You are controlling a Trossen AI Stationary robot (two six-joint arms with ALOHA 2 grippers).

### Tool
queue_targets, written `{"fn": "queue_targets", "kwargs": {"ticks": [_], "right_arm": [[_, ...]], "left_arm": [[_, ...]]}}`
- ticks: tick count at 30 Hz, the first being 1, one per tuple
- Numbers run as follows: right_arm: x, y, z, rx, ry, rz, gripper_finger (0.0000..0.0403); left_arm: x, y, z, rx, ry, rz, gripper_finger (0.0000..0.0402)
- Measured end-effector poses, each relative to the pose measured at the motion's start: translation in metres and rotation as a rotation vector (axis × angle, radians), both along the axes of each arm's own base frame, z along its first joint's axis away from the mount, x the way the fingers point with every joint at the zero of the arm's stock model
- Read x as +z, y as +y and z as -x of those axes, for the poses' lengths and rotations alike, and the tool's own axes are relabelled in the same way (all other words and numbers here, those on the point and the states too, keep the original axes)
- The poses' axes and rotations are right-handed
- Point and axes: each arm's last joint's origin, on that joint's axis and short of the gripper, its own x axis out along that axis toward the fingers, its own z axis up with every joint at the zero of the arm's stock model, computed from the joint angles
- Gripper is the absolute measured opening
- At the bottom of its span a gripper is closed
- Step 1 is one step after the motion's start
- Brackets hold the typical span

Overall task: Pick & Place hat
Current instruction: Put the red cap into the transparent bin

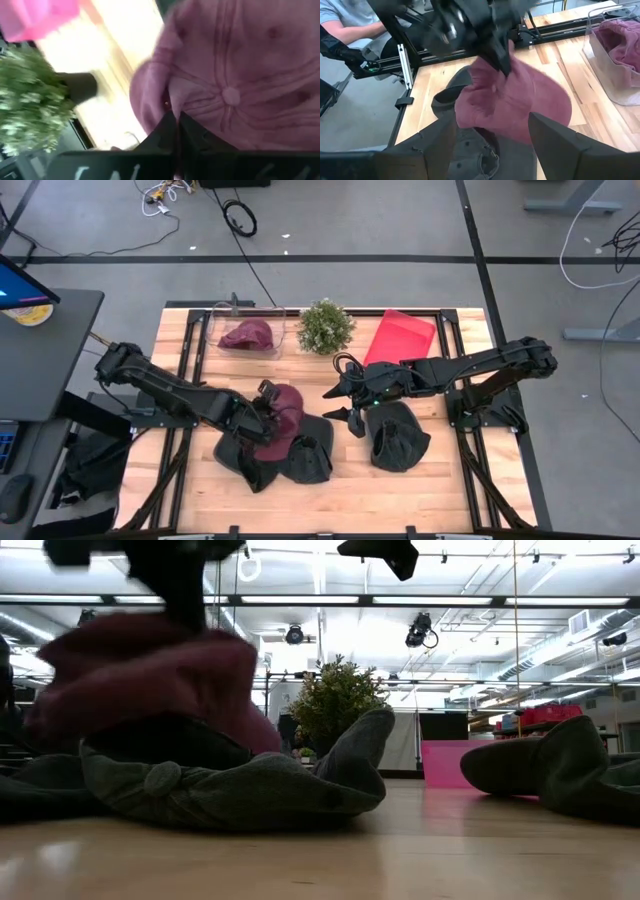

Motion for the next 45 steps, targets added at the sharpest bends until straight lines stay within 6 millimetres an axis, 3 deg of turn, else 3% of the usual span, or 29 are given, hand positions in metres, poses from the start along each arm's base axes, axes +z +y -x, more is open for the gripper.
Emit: {"fn": "queue_targets", "kwargs": {"ticks": [9, 15, 22, 30, 45], "right_arm": [[0.000, 0.000, 0.000, 0.001, 0.001, 0.002, 0.0251], [-0.001, 0.000, 0.001, 0.012, 0.007, 0.031, 0.0251], [-0.002, 0.000, 0.001, 0.008, 0.012, 0.098, 0.0251], [0.000, -0.002, 0.001, -0.095, -0.019, 0.341, 0.0251], [0.004, 0.005, -0.005, -0.043, -0.093, 0.449, 0.0252]], "left_arm": [[0.078, 0.000, -0.005, 0.150, -0.253, 0.141, 0.0004], [0.108, 0.007, -0.003, 0.237, -0.365, 0.166, 0.0003], [0.113, 0.008, -0.001, 0.290, -0.393, 0.179, 0.0003], [0.116, 0.011, -0.002, 0.359, -0.471, 0.134, 0.0003], [0.127, 0.013, -0.006, 0.441, -0.654, 0.132, 0.0003]]}}
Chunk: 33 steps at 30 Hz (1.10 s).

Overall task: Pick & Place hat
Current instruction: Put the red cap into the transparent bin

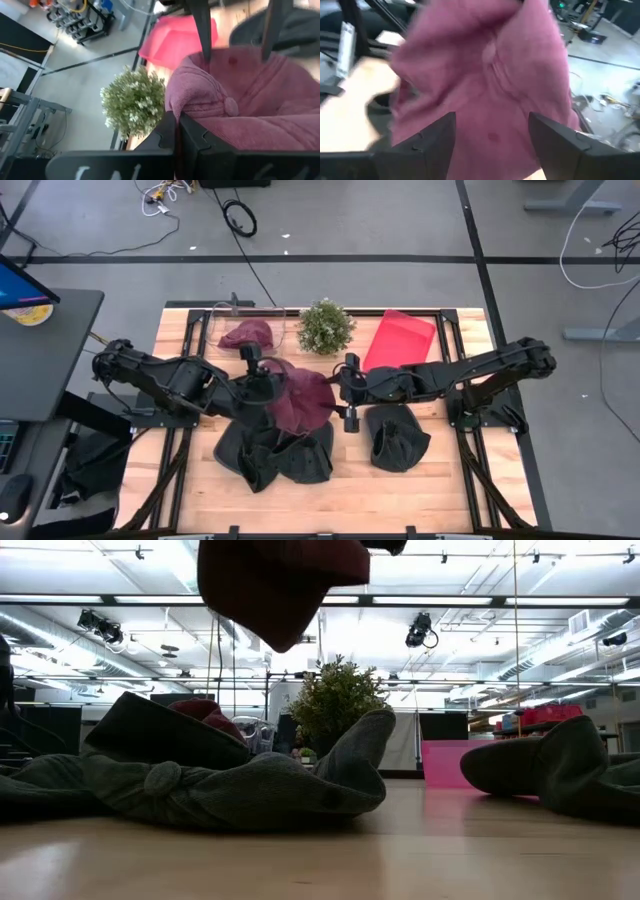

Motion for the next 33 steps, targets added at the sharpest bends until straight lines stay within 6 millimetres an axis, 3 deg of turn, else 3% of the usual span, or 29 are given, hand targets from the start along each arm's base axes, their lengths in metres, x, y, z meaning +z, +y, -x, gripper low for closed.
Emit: {"fn": "queue_targets", "kwargs": {"ticks": [4, 14, 21, 24, 27, 33], "right_arm": [[-0.005, 0.001, -0.007, -0.008, -0.002, 0.070, 0.0270], [-0.015, 0.007, -0.024, 0.003, -0.039, 0.317, 0.0359], [-0.031, 0.003, -0.040, -0.158, -0.029, 0.370, 0.0354], [-0.033, 0.004, -0.043, -0.173, -0.048, 0.380, 0.0328], [-0.032, 0.005, -0.042, -0.200, -0.044, 0.399, 0.0275], [-0.032, 0.006, -0.040, -0.262, -0.031, 0.431, 0.0091]], "left_arm": [[0.001, 0.004, -0.002, 0.006, -0.001, -0.011, 0.0003], [0.002, 0.008, -0.005, 0.001, -0.010, 0.003, 0.0003], [0.006, 0.005, -0.010, -0.039, -0.054, 0.025, 0.0003], [0.006, 0.005, -0.010, -0.043, -0.053, 0.024, 0.0003], [0.004, 0.005, -0.008, -0.040, -0.034, 0.022, 0.0003], [0.004, 0.005, -0.008, -0.054, -0.023, 0.034, 0.0003]]}}
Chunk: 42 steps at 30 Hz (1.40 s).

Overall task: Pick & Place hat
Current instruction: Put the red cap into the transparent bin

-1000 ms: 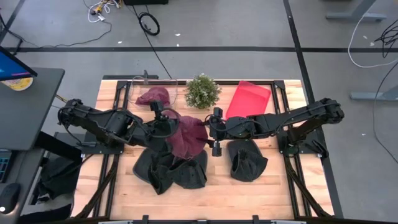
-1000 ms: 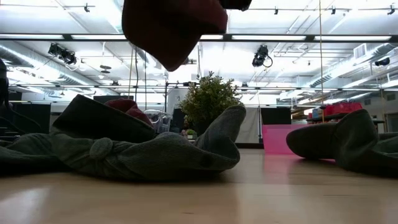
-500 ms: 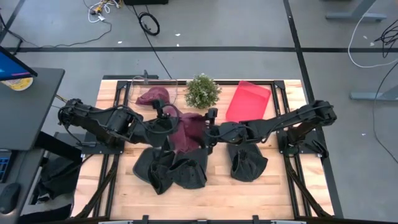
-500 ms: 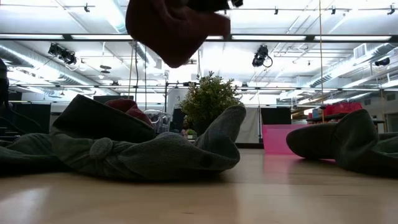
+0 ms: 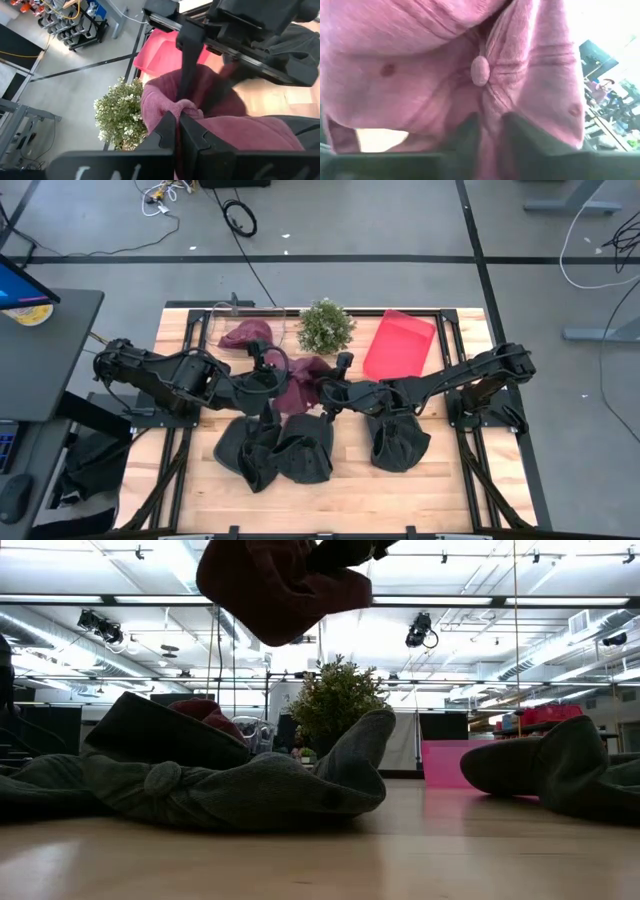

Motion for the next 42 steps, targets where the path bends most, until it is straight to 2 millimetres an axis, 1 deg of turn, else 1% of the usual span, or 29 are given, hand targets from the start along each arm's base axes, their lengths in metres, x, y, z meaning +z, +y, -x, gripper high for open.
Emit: {"fn": "queue_targets", "kwargs": {"ticks": [1, 2, 3, 6, 9, 15, 20, 26, 29, 32, 34, 36, 39, 42], "right_arm": [[0.000, 0.000, 0.000, 0.001, 0.006, 0.008, 0.0055], [0.000, 0.001, 0.000, 0.005, 0.013, 0.020, 0.0028], [0.000, 0.001, 0.000, 0.008, 0.020, 0.033, 0.0016], [0.000, 0.005, 0.001, -0.003, 0.027, 0.062, 0.0015], [0.004, 0.012, 0.006, -0.005, 0.049, 0.124, 0.0006], [0.029, 0.026, 0.026, 0.008, 0.007, 0.169, 0.0003], [0.051, 0.025, 0.042, -0.004, -0.071, 0.123, 0.0002], [0.059, 0.023, 0.048, -0.012, -0.101, 0.101, 0.0001], [0.058, 0.023, 0.049, -0.013, -0.099, 0.090, 0.0001], [0.058, 0.022, 0.048, -0.017, -0.101, 0.086, 0.0001], [0.058, 0.020, 0.048, -0.024, -0.107, 0.073, 0.0000], [0.058, 0.020, 0.048, -0.027, -0.112, 0.066, 0.0000], [0.057, 0.019, 0.047, -0.029, -0.111, 0.066, 0.0000], [0.058, 0.018, 0.047, -0.036, -0.117, 0.056, 0.0000]], "left_arm": [[0.000, 0.000, 0.000, -0.003, 0.001, 0.002, 0.0003], [0.000, 0.000, 0.000, -0.005, 0.002, 0.004, 0.0003], [0.000, 0.000, 0.000, -0.007, 0.003, 0.005, 0.0003], [-0.001, 0.000, 0.001, -0.012, 0.022, 0.003, 0.0003], [-0.006, 0.002, 0.005, -0.008, 0.086, -0.019, 0.0006], [-0.012, 0.005, 0.013, 0.028, 0.168, -0.045, 0.0044], [-0.013, 0.004, 0.014, 0.000, 0.191, -0.006, 0.0062], [-0.014, -0.003, 0.014, -0.068, 0.208, 0.059, 0.0078], [-0.010, -0.011, 0.014, -0.071, 0.150, -0.001, 0.0081], [-0.001, -0.019, 0.011, -0.085, 0.041, -0.038, 0.0082], [0.005, -0.023, 0.007, -0.097, -0.040, -0.004, 0.0083], [0.009, -0.026, 0.003, -0.139, -0.086, 0.048, 0.0090], [0.012, -0.026, -0.002, -0.193, -0.121, 0.106, 0.0119], [0.015, -0.021, -0.006, -0.159, -0.168, 0.134, 0.0164]]}}
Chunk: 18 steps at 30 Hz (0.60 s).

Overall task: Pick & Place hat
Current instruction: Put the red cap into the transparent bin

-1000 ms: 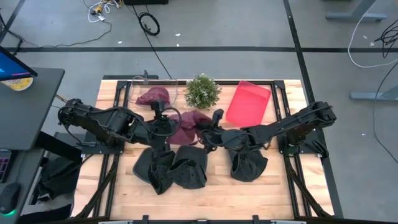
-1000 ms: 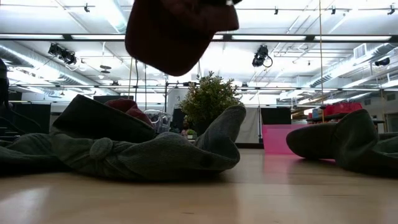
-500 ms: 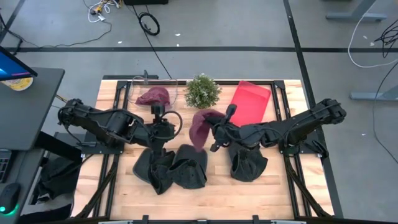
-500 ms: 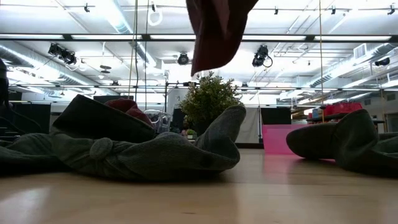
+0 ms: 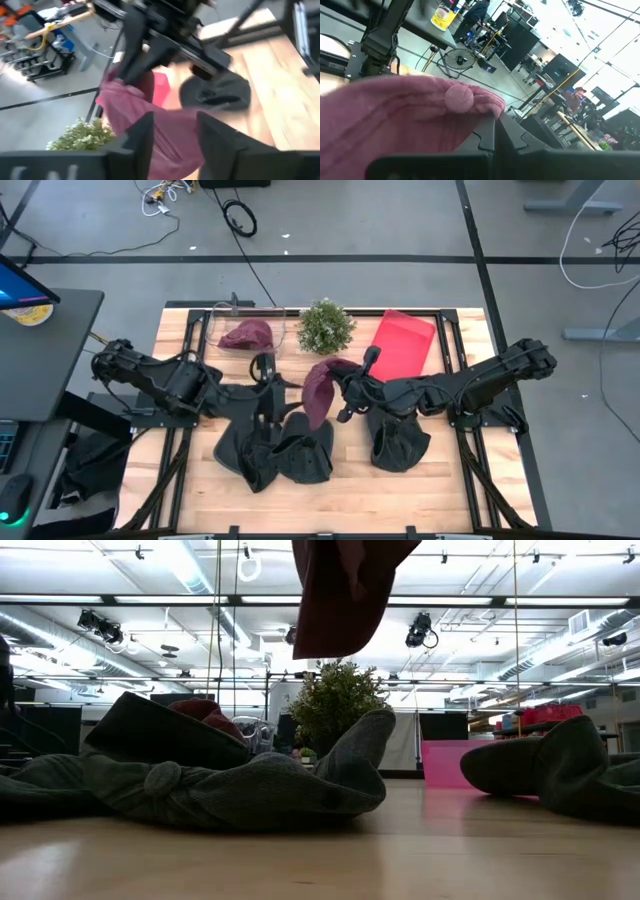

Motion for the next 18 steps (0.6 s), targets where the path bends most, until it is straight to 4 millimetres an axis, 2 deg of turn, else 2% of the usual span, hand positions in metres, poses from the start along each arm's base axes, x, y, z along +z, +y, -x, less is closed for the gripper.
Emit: {"fn": "queue_targets", "kwargs": {"ticks": [8, 14, 18], "right_arm": [[0.000, -0.007, -0.002, -0.048, -0.026, -0.035, 0.0000], [0.001, -0.008, -0.002, -0.043, -0.035, -0.036, 0.0000], [0.001, -0.008, -0.002, -0.042, -0.032, -0.035, 0.0000]], "left_arm": [[0.008, 0.025, -0.019, 0.116, -0.143, 0.122, 0.0296], [-0.012, 0.038, -0.043, 0.117, -0.065, 0.146, 0.0361], [-0.027, 0.043, -0.057, 0.168, -0.007, 0.064, 0.0378]]}}
